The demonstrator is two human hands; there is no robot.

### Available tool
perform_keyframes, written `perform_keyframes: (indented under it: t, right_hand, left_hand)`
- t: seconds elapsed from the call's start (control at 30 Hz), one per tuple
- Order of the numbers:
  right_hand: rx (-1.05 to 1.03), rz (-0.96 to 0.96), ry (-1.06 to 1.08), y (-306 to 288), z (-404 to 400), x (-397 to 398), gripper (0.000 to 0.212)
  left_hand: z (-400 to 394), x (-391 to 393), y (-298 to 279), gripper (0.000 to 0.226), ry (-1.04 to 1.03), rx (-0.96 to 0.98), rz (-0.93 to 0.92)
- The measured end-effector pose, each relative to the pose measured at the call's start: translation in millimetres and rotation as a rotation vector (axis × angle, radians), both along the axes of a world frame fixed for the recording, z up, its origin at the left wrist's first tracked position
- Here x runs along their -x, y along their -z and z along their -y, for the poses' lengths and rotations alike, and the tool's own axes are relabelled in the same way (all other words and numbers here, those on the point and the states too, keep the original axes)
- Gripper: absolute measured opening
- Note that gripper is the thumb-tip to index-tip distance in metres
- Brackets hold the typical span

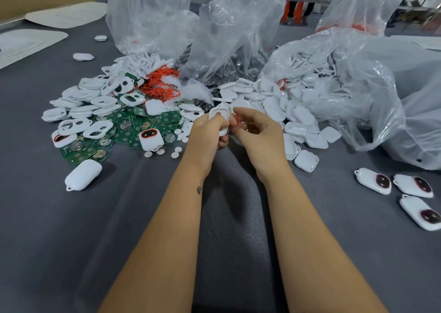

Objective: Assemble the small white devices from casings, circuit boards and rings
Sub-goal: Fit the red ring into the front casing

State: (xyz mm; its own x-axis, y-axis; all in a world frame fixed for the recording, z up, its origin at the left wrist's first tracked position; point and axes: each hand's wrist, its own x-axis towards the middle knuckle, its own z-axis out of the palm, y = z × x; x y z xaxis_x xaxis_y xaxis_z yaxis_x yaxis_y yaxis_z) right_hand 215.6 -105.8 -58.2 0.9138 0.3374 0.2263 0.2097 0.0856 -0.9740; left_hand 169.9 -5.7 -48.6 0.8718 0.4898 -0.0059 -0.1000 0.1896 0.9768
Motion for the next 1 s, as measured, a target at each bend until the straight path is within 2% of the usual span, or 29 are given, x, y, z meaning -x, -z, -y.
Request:
perform_keyframes:
  t: [0.23, 0.33, 0.43, 0.57, 0.6, 0.73, 0.9, 1.0]
  right_hand:
    - [-0.221, -0.143, 0.103, -3, 6, -6, 0.028]
    - [-0.261, -0.178, 0.089, -3, 6, -7, 0.027]
    - [-0.343, -0.268, 0.062, -6, 6, -7, 0.024]
    - [-0.394, -0.310, 0.031, -7, 8, -7, 0.023]
    - [-0.408, -0.316, 0.019, -7, 8, -7, 0.023]
    - [-0.441, -0.303, -0.014, -8, 6, -7, 0.025]
    - [-0.392, -0.230, 0.000, -8, 5, -4, 0.024]
    - [-0.183, -0.034, 0.071, -6, 4, -2, 0.029]
  left_hand:
    - [-2, -2, 2, 0.026, -0.189, -0.063, 0.012]
    - [2, -1, 3, 0.025, -0.176, -0.218, 0.033]
    - [6, 1, 2, 0.040, -0.170, -0.351, 0.017]
    - [7, 2, 5, 0.038, -0.332, -0.639, 0.006]
    - [6, 1, 5, 0.035, -0.363, -0.630, 0.000]
    - [3, -4, 2, 0.017, -0.271, -0.183, 0.022]
    - [5, -10, 3, 0.020, -0.208, 0.009, 0.024]
    - [7, -9, 2, 0.023, -0.128, 0.117, 0.082]
